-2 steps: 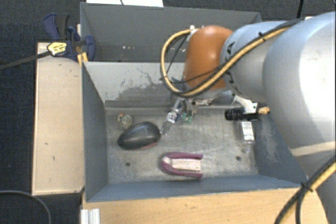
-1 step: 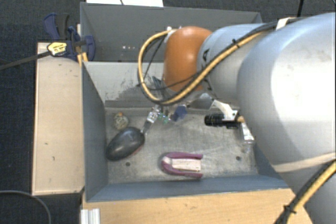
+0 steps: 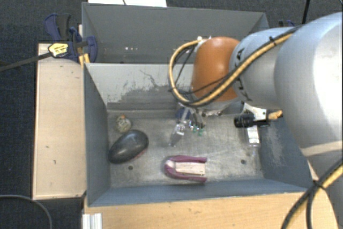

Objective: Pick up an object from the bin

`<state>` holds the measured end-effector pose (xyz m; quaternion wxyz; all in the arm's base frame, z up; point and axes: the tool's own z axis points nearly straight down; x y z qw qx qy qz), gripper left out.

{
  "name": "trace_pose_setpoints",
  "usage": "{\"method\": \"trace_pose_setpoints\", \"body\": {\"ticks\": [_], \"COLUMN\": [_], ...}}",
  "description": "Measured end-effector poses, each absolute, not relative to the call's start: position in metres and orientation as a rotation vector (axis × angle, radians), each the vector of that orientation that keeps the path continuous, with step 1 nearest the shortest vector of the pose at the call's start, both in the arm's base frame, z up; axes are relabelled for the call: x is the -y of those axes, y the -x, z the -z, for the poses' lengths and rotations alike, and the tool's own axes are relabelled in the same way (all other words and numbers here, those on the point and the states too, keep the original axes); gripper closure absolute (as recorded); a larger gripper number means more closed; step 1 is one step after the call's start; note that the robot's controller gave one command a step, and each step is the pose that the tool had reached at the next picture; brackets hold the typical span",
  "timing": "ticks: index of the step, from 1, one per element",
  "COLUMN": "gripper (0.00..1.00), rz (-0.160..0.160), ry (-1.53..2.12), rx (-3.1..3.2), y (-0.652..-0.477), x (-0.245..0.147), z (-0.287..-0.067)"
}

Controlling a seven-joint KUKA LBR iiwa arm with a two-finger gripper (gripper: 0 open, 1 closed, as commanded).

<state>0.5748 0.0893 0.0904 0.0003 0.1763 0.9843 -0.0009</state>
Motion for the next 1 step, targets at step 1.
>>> {"method": "trace_pose_setpoints", "body": {"ticks": [1], "gripper": [0.00], "rz": [0.001], "ry": [-0.741], "rx": [-3.056], "y": [-0.5803], "x": [-0.0488], "z": [-0.0778]}}
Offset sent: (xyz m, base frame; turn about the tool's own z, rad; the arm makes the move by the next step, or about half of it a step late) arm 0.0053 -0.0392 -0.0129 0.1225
